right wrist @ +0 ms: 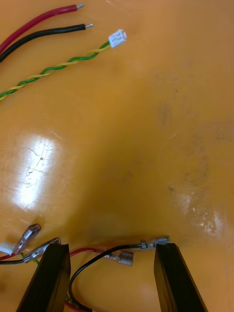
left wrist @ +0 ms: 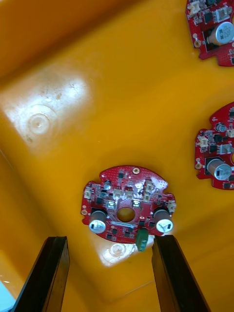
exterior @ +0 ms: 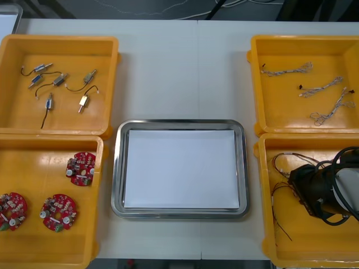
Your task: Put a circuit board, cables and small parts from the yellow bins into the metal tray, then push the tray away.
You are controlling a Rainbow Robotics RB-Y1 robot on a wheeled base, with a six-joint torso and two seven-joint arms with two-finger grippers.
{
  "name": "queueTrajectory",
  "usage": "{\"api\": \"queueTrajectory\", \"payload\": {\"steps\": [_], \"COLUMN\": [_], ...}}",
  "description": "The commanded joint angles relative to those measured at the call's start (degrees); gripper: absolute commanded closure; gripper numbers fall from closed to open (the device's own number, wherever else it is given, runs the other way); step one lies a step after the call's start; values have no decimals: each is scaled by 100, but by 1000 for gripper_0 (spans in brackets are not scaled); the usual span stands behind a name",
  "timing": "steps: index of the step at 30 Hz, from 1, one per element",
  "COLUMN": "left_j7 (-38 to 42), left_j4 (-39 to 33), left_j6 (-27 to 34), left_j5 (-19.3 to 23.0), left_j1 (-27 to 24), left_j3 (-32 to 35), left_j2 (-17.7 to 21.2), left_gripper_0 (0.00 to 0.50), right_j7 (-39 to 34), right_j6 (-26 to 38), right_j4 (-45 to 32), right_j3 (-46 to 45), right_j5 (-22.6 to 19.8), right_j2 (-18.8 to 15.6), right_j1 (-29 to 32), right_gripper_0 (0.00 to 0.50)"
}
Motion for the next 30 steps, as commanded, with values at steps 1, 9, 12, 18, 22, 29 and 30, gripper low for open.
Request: {"api": "queueTrajectory", "payload": {"steps": [1, 9, 12, 18, 22, 29, 30], "left_j7": [-1095, -1639, -1877, -2061, -2123, -2211, -2219], "left_j4": [5, 57, 154, 259, 356, 567, 585], "left_j6": [-250, -303, -426, -452, -461, -725, -725], "left_j5": [229, 457, 484, 475, 440, 334, 317], "left_j1": [373, 549, 602, 620, 593, 505, 497], "left_j3": [-156, -165, -217, -235, -288, -578, -586], "left_j2": [-160, -186, -186, -186, -186, -186, -186], "left_gripper_0": [0, 0, 0, 0, 0, 0, 0], "right_j7": [-305, -297, -279, -226, -182, -165, -156], "right_j6": [-82, -161, -178, -266, -266, -372, -372], "right_j4": [-61, -52, -61, -166, -272, -254, -236], "right_j3": [-102, -102, -94, -102, -94, -50, -50], "right_j5": [103, 208, 270, 375, 419, 419, 410], "right_j2": [129, 252, 260, 278, 278, 269, 278], "right_j1": [194, 246, 282, 405, 519, 589, 598], "right_gripper_0": [0, 0, 0, 0, 0, 0, 0]}}
